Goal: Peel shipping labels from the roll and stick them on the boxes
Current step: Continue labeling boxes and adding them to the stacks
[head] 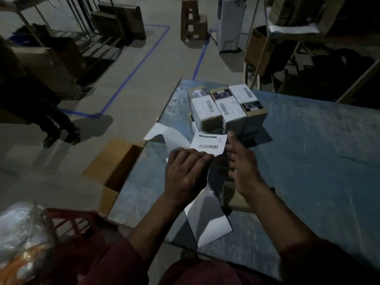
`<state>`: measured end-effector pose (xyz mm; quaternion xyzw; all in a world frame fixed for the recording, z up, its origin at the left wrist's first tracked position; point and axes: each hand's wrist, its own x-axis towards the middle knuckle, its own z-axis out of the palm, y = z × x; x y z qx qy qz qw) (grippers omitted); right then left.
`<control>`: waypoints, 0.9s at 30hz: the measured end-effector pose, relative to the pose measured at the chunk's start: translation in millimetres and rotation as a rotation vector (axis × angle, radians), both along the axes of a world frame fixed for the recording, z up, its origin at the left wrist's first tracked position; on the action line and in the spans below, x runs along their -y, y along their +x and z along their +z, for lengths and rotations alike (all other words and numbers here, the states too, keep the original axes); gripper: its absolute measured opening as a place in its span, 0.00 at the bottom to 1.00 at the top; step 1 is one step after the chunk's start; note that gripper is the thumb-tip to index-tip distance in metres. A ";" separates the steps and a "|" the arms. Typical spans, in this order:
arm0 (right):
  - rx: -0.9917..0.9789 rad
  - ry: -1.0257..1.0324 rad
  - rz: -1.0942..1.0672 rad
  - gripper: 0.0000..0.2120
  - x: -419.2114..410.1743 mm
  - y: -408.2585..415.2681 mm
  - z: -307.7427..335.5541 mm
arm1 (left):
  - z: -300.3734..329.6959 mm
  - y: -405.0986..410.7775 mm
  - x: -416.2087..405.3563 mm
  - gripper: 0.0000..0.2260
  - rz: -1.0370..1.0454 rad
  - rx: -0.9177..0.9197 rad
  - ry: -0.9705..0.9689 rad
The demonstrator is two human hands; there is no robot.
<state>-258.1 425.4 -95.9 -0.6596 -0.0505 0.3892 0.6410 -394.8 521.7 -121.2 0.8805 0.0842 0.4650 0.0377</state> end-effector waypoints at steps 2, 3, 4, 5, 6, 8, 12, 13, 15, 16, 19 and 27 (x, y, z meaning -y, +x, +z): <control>-0.011 -0.040 -0.065 0.11 25.1 0.0 -6.0 | -19.5 2.4 22.5 0.04 -0.058 -0.052 -0.022; -0.019 -0.049 -0.091 0.06 34.5 0.2 -8.8 | -25.8 4.8 31.8 0.05 -0.080 -0.066 -0.034; -0.021 -0.067 -0.109 0.04 43.8 1.5 -13.4 | -30.4 7.1 40.2 0.05 -0.105 -0.080 -0.046; -0.029 -0.083 -0.123 0.03 52.1 2.8 -16.5 | -35.3 9.5 47.2 0.05 -0.143 -0.103 -0.056; -0.031 -0.102 -0.133 0.03 60.2 5.2 -19.5 | -38.7 11.1 53.4 0.06 -0.201 -0.138 -0.064; -0.034 -0.135 -0.141 0.04 76.7 12.9 -23.7 | -42.7 13.4 64.6 0.10 -0.357 -0.252 -0.090; 0.022 -0.166 -0.171 0.05 104.5 32.9 -23.0 | -39.0 11.2 80.1 0.12 -0.513 -0.338 -0.235; 0.022 -0.146 -0.183 0.05 111.0 38.4 -21.3 | -38.3 10.3 81.0 0.11 -0.506 -0.284 -0.354; 0.017 -0.112 -0.175 0.05 122.2 46.7 -19.3 | -33.9 10.8 77.3 0.03 -0.375 -0.132 -0.718; 0.017 -0.113 -0.158 0.05 126.8 48.7 -20.6 | -30.9 12.7 73.5 0.01 -0.253 -0.088 -0.944; 0.019 -0.138 -0.078 0.05 131.8 43.0 -31.0 | -26.6 21.3 60.8 0.05 -0.021 -0.153 -1.553; 0.002 -0.203 -0.036 0.02 128.8 18.7 -56.1 | -37.8 23.3 68.1 0.04 0.050 -0.305 -1.771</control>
